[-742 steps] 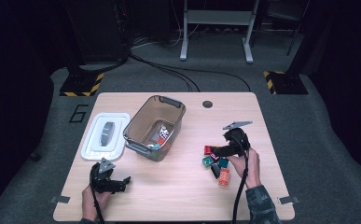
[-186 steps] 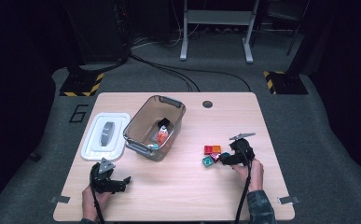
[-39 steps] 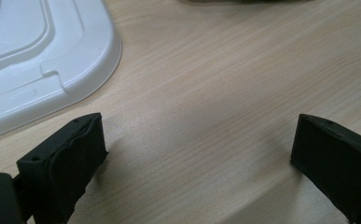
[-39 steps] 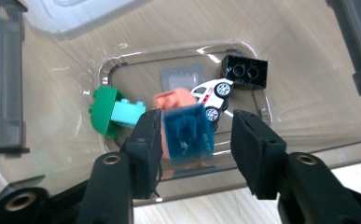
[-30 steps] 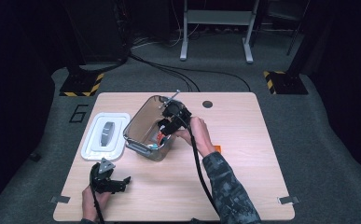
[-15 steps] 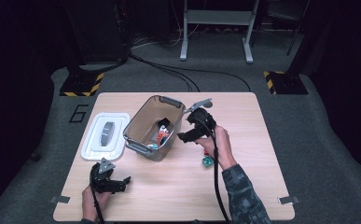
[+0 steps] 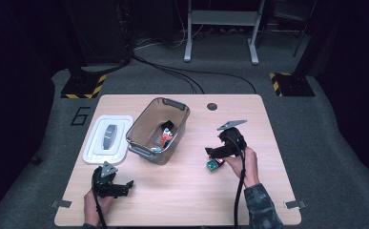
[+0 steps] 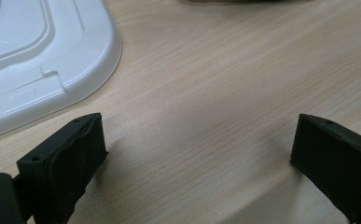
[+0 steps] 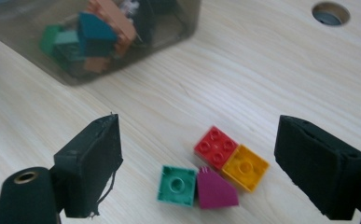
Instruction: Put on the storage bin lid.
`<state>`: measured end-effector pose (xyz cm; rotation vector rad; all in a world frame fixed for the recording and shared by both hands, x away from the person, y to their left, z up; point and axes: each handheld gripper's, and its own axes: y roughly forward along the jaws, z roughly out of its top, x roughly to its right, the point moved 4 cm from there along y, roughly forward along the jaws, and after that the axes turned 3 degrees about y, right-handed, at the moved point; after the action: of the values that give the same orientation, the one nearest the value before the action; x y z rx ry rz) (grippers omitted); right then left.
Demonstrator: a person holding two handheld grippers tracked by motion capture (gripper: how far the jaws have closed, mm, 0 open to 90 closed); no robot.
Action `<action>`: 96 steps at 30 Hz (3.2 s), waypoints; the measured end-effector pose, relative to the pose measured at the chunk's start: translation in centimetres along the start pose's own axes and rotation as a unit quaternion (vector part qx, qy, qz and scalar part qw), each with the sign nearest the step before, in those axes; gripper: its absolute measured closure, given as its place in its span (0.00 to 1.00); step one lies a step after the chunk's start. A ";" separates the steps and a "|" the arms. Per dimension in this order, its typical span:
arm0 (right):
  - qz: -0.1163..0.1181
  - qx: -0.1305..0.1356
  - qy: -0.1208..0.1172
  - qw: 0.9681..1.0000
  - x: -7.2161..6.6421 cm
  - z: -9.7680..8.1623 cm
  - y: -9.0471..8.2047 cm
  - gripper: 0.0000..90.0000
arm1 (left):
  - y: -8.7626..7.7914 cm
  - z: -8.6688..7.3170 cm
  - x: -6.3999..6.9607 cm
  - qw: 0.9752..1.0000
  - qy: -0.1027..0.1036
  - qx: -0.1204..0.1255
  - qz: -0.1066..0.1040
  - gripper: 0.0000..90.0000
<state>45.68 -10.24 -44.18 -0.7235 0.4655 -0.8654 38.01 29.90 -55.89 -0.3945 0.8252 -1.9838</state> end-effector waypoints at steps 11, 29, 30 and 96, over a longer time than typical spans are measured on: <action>-0.012 -0.009 0.050 0.999 1.8 -4.6 2.3 0.15 | 0.0 0.0 0.0 1.000 -0.001 -0.002 -0.001 0.03; -0.019 -0.021 0.057 0.998 2.5 -7.0 4.1 0.49 | 0.0 0.0 0.0 1.000 -0.001 -0.003 -0.002 0.03; -0.018 -0.021 0.055 0.998 2.5 -7.0 4.2 0.50 | 0.0 0.0 0.0 1.000 -0.001 -0.003 -0.002 0.03; 0.004 0.010 0.031 0.999 1.4 -4.4 2.1 0.65 | 0.0 0.0 0.0 1.000 -0.001 -0.003 -0.002 0.03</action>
<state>44.77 -12.11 -48.75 -0.6771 0.5138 -0.8865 37.96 29.89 -55.89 -0.4017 0.8286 -1.9841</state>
